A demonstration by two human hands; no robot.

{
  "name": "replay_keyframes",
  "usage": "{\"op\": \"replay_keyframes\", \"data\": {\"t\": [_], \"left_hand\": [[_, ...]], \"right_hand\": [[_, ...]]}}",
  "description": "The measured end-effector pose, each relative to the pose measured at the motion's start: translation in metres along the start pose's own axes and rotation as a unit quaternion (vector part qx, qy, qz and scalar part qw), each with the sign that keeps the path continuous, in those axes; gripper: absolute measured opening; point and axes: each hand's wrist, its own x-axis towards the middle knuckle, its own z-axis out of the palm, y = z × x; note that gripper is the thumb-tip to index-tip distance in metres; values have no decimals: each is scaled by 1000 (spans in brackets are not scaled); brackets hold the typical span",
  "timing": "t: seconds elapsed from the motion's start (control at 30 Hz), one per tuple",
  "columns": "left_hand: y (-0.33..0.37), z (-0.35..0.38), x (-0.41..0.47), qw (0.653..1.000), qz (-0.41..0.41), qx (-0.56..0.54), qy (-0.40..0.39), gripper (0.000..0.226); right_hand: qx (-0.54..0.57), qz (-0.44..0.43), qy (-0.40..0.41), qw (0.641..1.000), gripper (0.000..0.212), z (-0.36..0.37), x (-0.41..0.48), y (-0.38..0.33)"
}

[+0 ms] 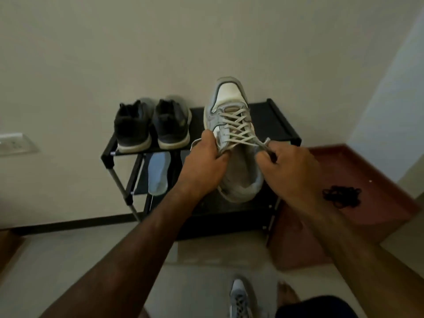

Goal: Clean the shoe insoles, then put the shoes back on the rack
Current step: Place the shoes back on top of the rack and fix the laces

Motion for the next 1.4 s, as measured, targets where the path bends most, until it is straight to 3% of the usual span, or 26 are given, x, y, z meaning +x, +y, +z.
{"op": "replay_keyframes", "data": {"t": [0.27, 0.4, 0.5, 0.57, 0.63, 0.73, 0.83, 0.97, 1.1, 1.23, 1.3, 1.4], "left_hand": [[0, 7, 86, 993, -40, 104, -42, 37], [9, 10, 93, 986, 15, 166, 11, 28], [16, 17, 97, 967, 50, 245, 55, 38], [17, 21, 96, 966, 53, 245, 56, 43], [15, 25, 96, 968, 55, 237, 53, 48], [10, 30, 93, 970, 51, 230, 65, 46], [10, 33, 93, 970, 19, 220, 101, 37], [14, 34, 101, 969, -18, 219, 111, 35], [11, 36, 107, 968, -9, 232, 93, 27], [4, 30, 114, 972, -24, 220, 85, 23], [1, 26, 115, 974, -26, 210, 75, 24], [2, 29, 110, 973, -5, 221, 68, 30]], "right_hand": [[-65, 22, -40, 997, 32, 28, 67, -3], [-72, 32, -50, 996, 30, 27, 73, 2], [-99, 34, -42, 994, 23, 27, 80, -4], [-77, 21, -16, 997, 39, 27, 84, -9], [-64, -46, -16, 997, 54, 30, 90, -10], [-68, -131, -50, 988, 34, 35, 103, -11], [-52, -123, -37, 990, 15, 38, 109, -16], [-72, -134, -43, 987, 19, 40, 116, -16], [66, -25, -29, 997, 20, 38, 118, -10], [75, -47, -115, 989, 17, 30, 124, -13], [46, -97, -145, 984, 28, 26, 126, -17], [-115, -162, -101, 975, 40, 31, 119, -23]]}}
